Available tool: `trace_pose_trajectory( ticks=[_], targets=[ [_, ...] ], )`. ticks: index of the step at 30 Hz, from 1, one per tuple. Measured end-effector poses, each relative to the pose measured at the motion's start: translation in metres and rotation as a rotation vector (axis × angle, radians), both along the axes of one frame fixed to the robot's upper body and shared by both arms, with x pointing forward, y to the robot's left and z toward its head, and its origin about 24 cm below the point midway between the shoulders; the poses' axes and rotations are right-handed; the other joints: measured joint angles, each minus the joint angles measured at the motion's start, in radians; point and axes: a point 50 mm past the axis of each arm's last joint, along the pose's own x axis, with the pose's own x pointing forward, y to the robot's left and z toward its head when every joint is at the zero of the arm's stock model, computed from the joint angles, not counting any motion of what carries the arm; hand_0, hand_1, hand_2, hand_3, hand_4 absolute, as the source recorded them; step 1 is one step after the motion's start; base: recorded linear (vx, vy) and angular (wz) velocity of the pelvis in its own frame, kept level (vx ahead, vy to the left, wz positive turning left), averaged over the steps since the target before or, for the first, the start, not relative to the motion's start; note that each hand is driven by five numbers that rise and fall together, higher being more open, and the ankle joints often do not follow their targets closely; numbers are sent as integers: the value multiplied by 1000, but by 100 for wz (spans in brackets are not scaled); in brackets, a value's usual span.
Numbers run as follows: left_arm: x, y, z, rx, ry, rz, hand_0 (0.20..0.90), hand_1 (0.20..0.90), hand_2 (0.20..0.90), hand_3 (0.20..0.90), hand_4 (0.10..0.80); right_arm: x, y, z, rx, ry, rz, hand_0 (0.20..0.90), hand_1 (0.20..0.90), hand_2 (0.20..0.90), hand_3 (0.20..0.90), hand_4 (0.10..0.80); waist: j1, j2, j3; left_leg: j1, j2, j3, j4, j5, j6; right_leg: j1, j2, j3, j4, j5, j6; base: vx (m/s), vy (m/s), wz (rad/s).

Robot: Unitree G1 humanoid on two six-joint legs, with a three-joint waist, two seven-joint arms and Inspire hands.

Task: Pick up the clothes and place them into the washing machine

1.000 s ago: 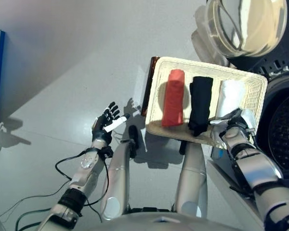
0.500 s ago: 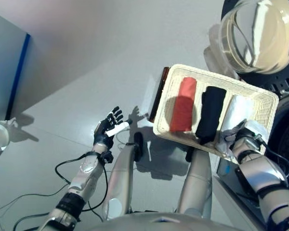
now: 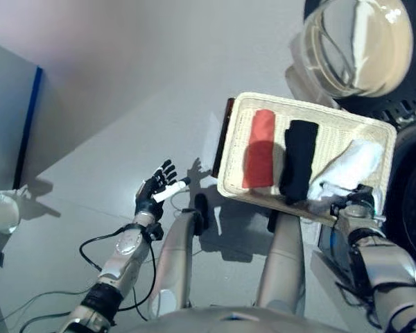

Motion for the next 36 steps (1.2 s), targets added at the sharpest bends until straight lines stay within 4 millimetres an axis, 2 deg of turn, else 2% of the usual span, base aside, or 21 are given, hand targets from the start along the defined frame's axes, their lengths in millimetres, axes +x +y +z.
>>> trace_pose_trajectory(
  ticks=[3,5,8,12,17,21,28,34,36],
  targets=[
    [2,0,2,-18,-9,14,900,900,900,900,800,2,10,-3,168,-178,-117,200,200,200,200,300,-7,-5,3,0,12,6,0,-8,-3,-4,15,7,-12,8,-3,13,-32,-20],
    [2,-1,3,-45,-11,27,900,900,900,900,800,4,14,-4,330,-332,-239,200,200,200,200,300,-13,-10,7,1,14,10,-3,-11,-4,-8,17,10,-12,12,-6,2,-29,-8],
    [2,0,3,-68,-8,45,900,900,900,900,800,10,21,-1,473,-482,-333,200,200,200,200,300,-14,-19,13,5,15,16,-4,-12,-3,-9,18,15,-14,12,-6,10,-33,-4],
    [2,1,2,-107,4,64,900,900,900,900,800,24,27,13,631,-668,-446,200,200,200,200,300,-9,-26,20,5,14,22,-2,-16,2,-8,15,19,-16,12,-5,0,0,0],
    [2,2,2,-112,7,73,900,900,900,900,800,33,18,35,742,-859,-620,200,200,200,200,300,-1,-27,25,6,12,23,-3,-18,5,-7,13,20,-18,12,-4,0,0,0],
    [2,2,2,-112,6,72,900,900,900,900,800,29,-6,55,774,-964,-771,200,200,200,200,300,0,-27,26,6,11,25,-5,-18,6,-8,11,21,-22,13,-3,0,0,0],
    [1,3,1,-112,10,74,900,900,900,900,800,-9,-69,82,659,-1098,-939,200,200,200,200,300,-7,-26,26,11,12,38,-9,-23,5,-8,12,29,-35,16,1,15,-8,-5],
    [1,5,3,-114,2,75,900,900,900,900,800,-37,-102,99,577,-1126,-1029,200,200,200,200,300,-13,-23,24,17,12,48,-9,-30,12,-8,14,41,-36,17,3,8,-6,-4],
    [1,5,4,-113,-2,74,900,900,900,900,800,-40,-103,97,577,-1107,-1044,200,200,200,200,300,-11,-21,23,17,12,49,-10,-31,12,-9,15,42,-36,17,4,0,0,0]
  ],
)
